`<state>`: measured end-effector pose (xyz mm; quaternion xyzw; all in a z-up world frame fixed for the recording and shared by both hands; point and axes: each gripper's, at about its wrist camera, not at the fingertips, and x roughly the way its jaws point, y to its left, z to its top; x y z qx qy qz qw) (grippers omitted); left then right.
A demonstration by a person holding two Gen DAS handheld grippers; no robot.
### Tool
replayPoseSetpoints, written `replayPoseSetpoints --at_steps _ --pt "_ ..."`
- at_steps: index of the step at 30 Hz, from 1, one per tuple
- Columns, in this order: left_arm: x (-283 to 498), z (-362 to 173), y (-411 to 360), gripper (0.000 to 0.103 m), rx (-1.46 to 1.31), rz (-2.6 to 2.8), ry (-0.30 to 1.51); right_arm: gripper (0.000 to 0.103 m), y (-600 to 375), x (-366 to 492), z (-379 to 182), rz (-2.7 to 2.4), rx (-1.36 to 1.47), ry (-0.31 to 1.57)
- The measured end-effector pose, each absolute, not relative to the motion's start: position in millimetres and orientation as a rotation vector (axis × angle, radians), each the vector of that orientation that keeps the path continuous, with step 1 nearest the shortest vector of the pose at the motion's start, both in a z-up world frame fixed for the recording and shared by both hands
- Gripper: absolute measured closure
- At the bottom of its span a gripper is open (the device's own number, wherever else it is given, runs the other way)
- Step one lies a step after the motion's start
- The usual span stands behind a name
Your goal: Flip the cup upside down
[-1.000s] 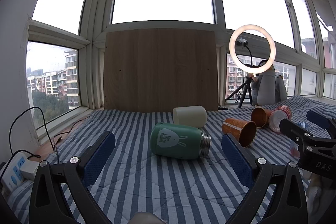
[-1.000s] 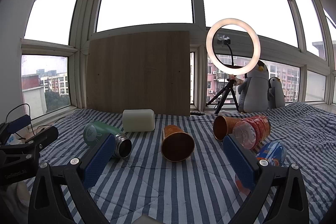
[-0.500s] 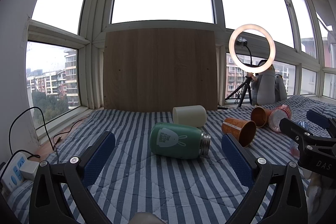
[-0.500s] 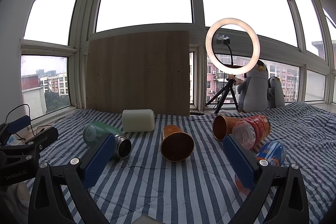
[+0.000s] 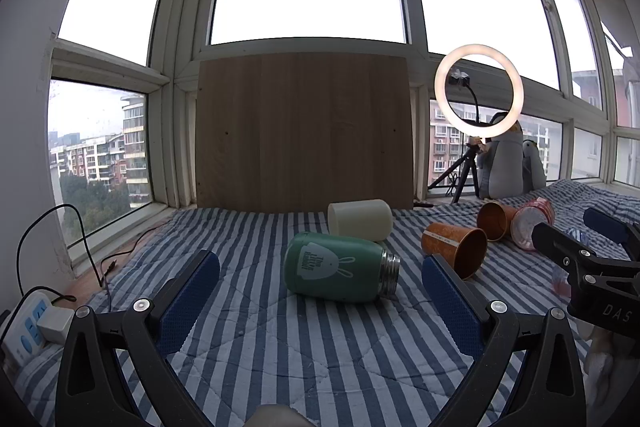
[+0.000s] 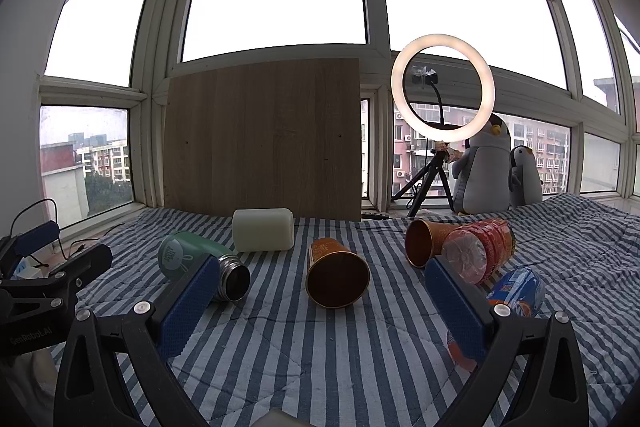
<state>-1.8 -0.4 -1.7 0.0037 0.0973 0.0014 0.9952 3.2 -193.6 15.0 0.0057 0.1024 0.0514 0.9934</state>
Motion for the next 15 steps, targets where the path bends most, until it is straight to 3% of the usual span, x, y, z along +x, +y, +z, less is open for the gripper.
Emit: replayPoseSetpoints --at_steps 15 --pt "-1.1 -2.2 -2.1 0.0 0.007 -0.004 0.2 0.002 -194.1 3.2 15.3 0.103 0.017 0.204"
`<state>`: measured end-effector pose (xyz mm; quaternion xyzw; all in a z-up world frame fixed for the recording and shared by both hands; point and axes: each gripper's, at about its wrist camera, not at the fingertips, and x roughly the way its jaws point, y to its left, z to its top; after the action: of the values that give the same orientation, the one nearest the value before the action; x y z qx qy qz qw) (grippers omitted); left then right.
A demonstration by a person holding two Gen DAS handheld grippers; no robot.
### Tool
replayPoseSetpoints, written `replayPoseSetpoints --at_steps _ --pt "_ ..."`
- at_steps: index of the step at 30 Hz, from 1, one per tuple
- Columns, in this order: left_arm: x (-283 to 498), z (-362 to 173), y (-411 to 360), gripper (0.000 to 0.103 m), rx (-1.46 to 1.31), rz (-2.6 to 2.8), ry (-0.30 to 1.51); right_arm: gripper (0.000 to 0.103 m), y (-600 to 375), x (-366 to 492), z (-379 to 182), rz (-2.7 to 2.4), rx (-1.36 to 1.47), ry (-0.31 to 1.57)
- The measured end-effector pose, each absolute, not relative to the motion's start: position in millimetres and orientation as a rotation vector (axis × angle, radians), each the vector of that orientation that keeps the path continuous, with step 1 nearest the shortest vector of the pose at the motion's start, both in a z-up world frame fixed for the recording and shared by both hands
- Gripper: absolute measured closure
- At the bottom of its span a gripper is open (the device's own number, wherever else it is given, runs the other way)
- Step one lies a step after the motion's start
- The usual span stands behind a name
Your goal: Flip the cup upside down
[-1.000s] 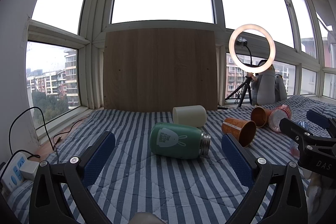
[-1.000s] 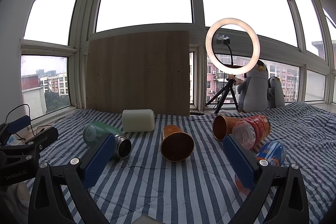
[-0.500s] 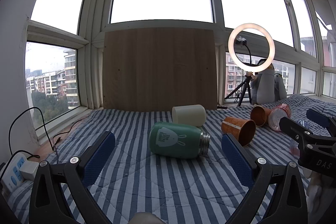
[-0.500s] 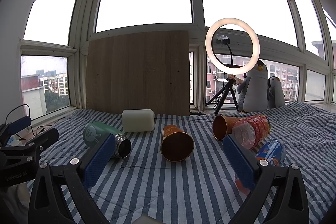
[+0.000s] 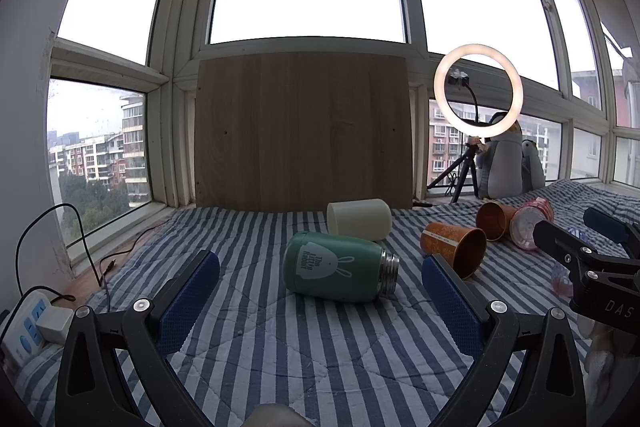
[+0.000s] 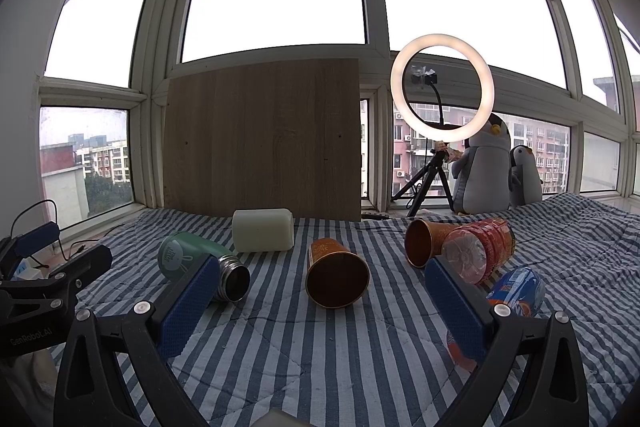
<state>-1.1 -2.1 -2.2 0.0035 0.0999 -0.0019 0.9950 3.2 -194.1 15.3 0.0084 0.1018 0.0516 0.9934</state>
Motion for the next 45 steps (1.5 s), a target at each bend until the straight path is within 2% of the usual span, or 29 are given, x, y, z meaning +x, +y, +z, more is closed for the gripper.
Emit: replayPoseSetpoints --at_steps 10,23,37,45 --pt "25.3 -10.5 -4.5 0.0 0.002 -0.075 0.339 0.002 -231.4 15.4 16.4 0.068 0.149 0.264" --pt "64.6 -19.9 -6.0 0.0 -0.006 -0.171 0.542 0.002 -269.2 45.3 2.5 0.072 0.275 0.459" --pt "79.9 4.2 -60.2 0.0 0.126 -0.303 0.52 0.002 -330.9 42.4 26.8 -0.013 0.281 0.49" --pt "120.7 29.8 -76.9 0.0 0.107 -0.324 0.573 0.002 -368.0 41.8 30.0 -0.037 0.341 0.517"
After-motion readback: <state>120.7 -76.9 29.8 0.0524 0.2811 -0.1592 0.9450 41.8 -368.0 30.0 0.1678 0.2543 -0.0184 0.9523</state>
